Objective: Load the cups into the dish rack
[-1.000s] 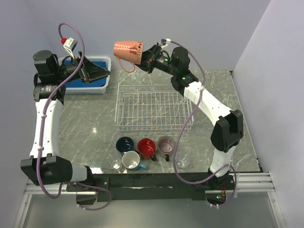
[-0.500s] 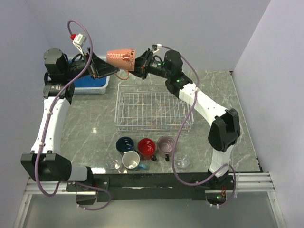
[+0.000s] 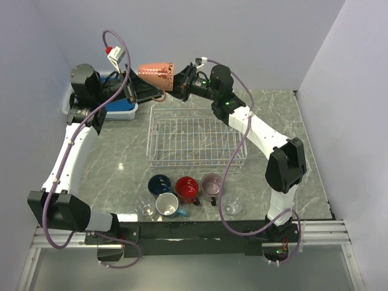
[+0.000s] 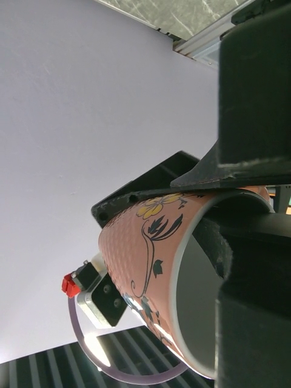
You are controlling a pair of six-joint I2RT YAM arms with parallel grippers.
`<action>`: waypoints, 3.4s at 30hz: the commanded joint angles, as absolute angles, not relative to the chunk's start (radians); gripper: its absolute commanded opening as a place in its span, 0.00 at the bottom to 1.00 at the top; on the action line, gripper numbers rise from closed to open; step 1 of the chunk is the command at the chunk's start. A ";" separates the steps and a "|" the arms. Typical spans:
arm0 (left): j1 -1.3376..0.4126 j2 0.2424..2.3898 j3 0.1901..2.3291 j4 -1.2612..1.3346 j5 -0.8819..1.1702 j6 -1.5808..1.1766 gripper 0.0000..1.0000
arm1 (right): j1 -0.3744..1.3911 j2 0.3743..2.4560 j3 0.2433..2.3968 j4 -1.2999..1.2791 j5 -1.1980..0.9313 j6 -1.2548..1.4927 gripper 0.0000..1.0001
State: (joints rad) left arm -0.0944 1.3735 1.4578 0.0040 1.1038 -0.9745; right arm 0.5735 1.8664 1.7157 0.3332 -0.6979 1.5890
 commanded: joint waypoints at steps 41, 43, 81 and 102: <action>0.046 1.430 1.541 0.073 1.236 -0.978 0.01 | 0.545 1.722 1.570 0.368 -0.802 1.528 0.57; 0.052 1.431 1.586 -0.023 1.233 -0.908 0.01 | 0.500 1.678 1.485 0.368 -0.810 1.517 0.60; -0.592 2.048 1.988 -0.747 0.175 0.210 0.01 | 0.161 0.871 1.227 -0.654 -0.506 0.802 0.70; -0.683 2.250 2.079 -0.634 0.127 0.219 0.01 | 0.129 0.821 1.175 -0.677 -0.522 0.811 0.70</action>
